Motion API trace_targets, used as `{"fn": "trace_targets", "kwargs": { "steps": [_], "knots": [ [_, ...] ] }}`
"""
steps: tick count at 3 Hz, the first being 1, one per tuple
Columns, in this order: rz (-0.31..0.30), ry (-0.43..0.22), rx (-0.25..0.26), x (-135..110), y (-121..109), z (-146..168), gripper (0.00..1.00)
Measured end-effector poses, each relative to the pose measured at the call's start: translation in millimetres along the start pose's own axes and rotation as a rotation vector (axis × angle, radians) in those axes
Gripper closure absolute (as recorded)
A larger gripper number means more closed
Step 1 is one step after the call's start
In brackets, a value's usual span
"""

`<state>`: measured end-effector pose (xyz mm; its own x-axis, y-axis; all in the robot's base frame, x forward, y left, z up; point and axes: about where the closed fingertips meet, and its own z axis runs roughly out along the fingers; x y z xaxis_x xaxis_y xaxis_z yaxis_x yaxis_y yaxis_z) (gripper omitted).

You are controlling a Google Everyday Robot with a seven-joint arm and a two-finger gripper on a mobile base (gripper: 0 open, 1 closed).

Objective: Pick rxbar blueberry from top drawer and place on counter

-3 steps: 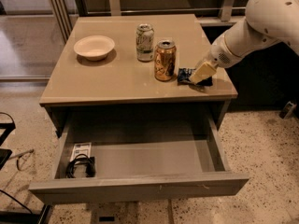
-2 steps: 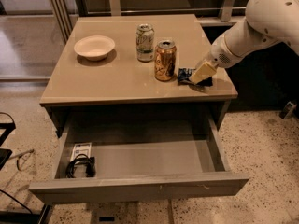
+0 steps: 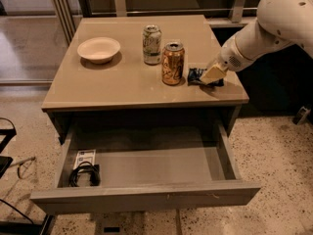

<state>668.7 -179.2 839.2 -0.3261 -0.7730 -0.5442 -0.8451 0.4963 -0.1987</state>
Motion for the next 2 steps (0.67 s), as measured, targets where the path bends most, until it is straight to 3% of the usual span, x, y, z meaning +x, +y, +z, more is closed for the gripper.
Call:
{"fn": "trace_targets", "kwargs": {
  "steps": [1, 2],
  "knots": [
    [0.000, 0.000, 0.000, 0.0, 0.0, 0.0, 0.12],
    [0.000, 0.000, 0.000, 0.0, 0.1, 0.1, 0.00]
  ]
}}
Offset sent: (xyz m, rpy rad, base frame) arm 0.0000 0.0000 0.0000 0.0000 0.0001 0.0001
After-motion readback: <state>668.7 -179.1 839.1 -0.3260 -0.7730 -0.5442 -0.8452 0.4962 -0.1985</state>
